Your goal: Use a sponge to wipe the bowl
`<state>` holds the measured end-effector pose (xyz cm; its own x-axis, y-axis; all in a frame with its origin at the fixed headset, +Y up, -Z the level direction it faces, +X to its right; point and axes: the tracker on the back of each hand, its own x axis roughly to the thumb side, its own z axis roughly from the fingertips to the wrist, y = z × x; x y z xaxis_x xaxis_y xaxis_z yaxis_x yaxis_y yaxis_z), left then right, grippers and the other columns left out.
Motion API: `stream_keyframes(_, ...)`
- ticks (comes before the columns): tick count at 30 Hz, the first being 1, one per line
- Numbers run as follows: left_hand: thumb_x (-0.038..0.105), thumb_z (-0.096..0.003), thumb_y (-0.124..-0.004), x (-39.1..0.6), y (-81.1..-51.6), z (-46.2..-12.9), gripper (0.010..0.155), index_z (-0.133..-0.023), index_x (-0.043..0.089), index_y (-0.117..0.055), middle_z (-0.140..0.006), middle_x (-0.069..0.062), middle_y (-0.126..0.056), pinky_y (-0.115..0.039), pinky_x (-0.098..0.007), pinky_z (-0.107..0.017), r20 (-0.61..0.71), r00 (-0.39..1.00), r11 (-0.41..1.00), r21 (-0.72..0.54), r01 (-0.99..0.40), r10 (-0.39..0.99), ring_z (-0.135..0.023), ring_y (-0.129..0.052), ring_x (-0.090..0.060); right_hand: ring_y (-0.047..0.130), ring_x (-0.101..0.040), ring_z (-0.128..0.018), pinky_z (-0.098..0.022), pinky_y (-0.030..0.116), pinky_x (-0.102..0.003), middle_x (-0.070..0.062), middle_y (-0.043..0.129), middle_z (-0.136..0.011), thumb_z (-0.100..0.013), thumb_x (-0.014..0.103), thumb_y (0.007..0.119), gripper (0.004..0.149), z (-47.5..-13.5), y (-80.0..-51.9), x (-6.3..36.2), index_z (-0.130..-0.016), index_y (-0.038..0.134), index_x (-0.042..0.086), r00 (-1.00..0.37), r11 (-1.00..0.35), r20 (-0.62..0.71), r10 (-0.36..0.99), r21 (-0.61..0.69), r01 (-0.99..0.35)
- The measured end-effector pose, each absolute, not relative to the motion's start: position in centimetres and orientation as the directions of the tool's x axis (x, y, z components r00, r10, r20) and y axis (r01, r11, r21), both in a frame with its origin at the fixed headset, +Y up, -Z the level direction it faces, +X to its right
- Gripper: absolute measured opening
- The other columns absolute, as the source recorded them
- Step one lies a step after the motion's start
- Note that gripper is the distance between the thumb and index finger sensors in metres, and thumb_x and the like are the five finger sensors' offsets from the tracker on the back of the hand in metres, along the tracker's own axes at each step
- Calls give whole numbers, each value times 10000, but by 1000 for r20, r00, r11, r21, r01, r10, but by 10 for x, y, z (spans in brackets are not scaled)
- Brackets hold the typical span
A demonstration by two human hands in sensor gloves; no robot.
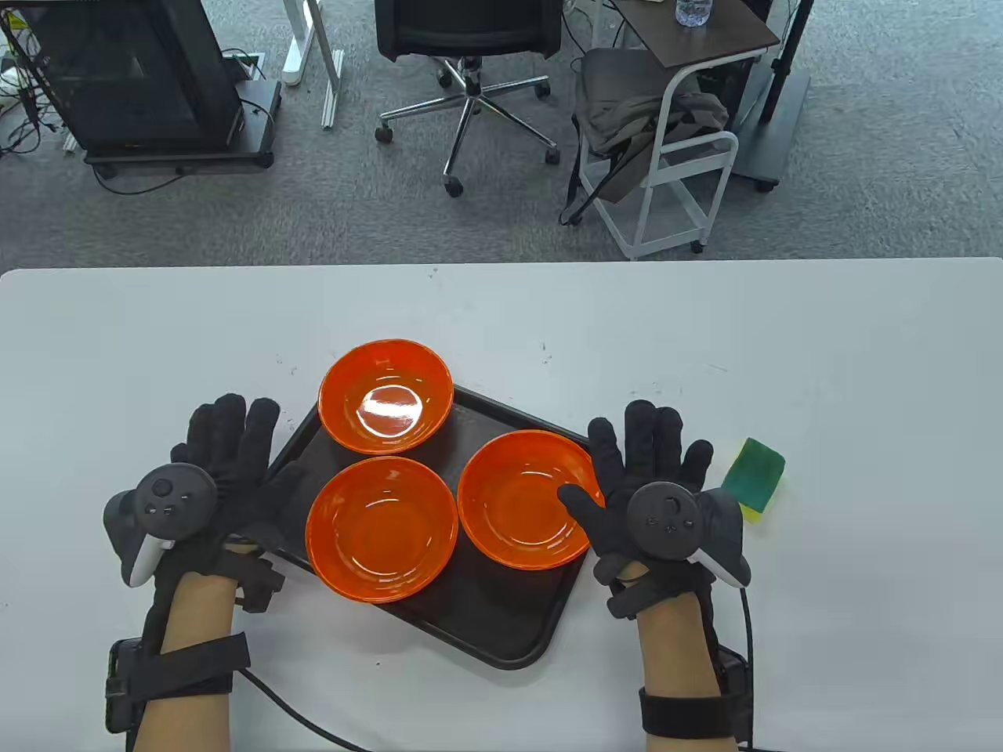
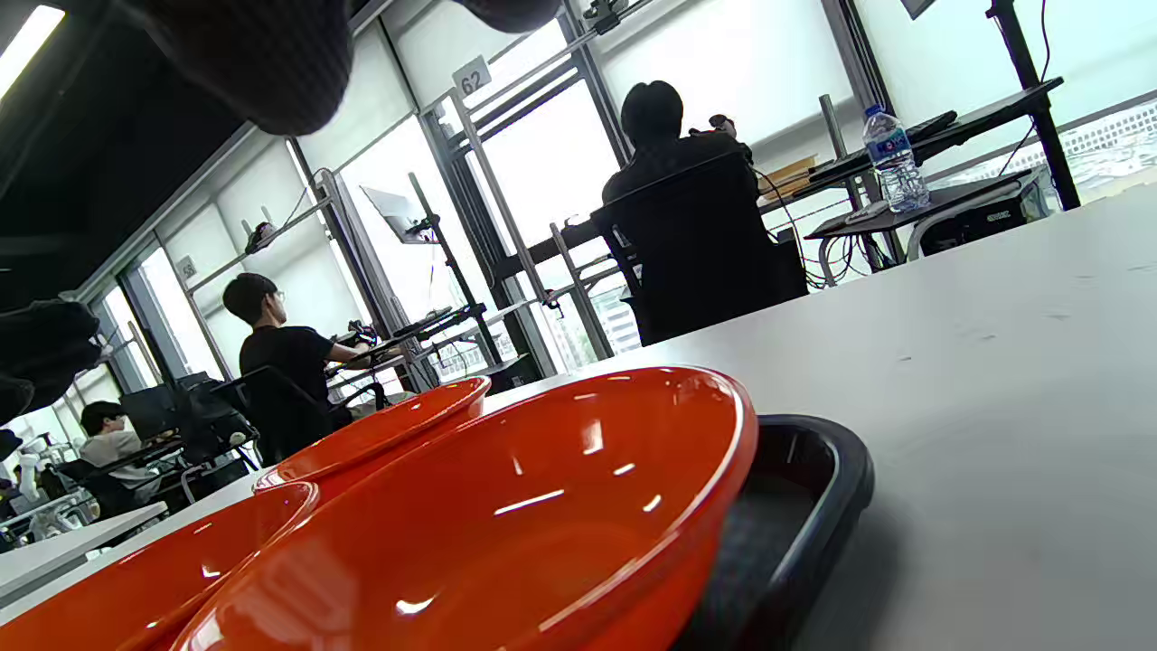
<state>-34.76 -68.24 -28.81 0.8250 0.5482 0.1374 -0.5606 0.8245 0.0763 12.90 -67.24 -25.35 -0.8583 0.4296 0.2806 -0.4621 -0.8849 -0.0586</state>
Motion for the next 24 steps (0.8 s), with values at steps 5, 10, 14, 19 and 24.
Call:
stream_keyframes(5,589,-484,-818,-346,-684,-289,775,-1108,472,-374,-1198,38,-192,-139,-701,-731,138,824,824,70,-562,550,-1148,-81,-332,17,-527,-1009,-552,40,-749,-247,64,-1139,-610,606,689,743,-253,-673,132,-1097,306,196,-851,-873,266,454,-59,-484)
stream_keyframes(10,622,-470,-843,-351,-684,-290,824,-1128,403,-399,-1193,-69,-327,-489,-646,-728,64,836,826,131,-548,544,-1121,-362,-428,18,-530,-1007,-544,33,-749,-251,68,-1139,-612,603,687,736,-253,-672,133,-1097,312,194,-858,-874,248,451,-71,-480)
stream_keyframes(14,633,-467,-861,-356,-689,-296,866,-1134,326,-402,-1156,-132,-432,-629,-598,-653,-24,792,786,146,-600,609,-1045,-540,-456,16,-531,-1005,-542,29,-748,-251,68,-1139,-612,601,687,734,-253,-672,133,-1098,315,195,-849,-866,248,466,-69,-495)
stream_keyframes(19,632,-466,-875,-345,-693,-315,896,-1136,285,-391,-1146,-147,-442,-658,-580,-626,-97,754,761,93,-643,649,-1020,-575,-453,18,-537,-1002,-537,26,-748,-259,77,-1139,-614,596,683,723,-253,-672,138,-1097,332,188,-846,-857,229,481,-82,-509)
stream_keyframes(24,629,-452,-887,-340,-696,-350,996,-1104,170,-290,-1092,-236,-497,-733,-554,-572,-176,770,787,43,-616,613,-942,-687,-488,20,-542,-999,-535,25,-748,-261,82,-1139,-617,590,675,711,-254,-675,142,-1097,343,184,-840,-848,202,504,-70,-526)
